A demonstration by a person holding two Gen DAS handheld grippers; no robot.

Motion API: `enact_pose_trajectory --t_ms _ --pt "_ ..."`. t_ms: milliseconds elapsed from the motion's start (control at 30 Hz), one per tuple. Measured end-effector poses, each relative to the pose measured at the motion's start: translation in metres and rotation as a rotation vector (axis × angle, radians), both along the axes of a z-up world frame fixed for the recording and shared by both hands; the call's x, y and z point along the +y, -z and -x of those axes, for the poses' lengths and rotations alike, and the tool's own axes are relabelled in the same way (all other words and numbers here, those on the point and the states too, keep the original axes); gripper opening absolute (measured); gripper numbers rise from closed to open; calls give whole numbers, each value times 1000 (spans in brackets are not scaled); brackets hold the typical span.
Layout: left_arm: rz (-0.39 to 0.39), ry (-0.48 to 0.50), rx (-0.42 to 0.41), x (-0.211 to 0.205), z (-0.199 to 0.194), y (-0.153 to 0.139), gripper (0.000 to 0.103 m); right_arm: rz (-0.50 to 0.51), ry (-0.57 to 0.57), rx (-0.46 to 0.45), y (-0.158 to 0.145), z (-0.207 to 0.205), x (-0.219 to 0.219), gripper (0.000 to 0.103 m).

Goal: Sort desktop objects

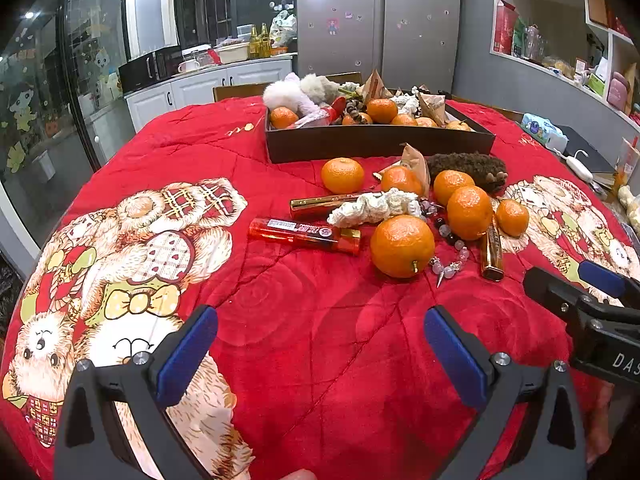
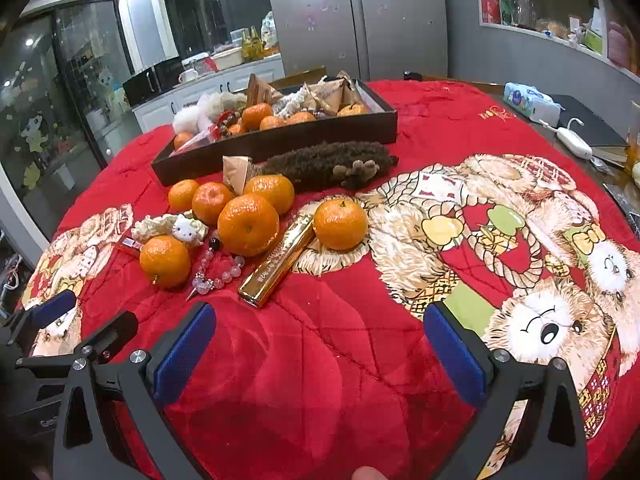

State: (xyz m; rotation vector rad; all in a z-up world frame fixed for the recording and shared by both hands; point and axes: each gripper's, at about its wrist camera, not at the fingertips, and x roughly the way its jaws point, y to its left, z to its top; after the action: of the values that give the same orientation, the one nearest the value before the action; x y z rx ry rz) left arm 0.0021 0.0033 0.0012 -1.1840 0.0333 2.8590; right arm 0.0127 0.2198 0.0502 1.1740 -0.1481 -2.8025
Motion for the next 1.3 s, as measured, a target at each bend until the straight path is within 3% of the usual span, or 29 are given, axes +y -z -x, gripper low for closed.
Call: enact_pose_trajectory --t_ms 1300 --pt "2 -3 -29 2 4 3 103 -21 5 -19 2 2 -2 103"
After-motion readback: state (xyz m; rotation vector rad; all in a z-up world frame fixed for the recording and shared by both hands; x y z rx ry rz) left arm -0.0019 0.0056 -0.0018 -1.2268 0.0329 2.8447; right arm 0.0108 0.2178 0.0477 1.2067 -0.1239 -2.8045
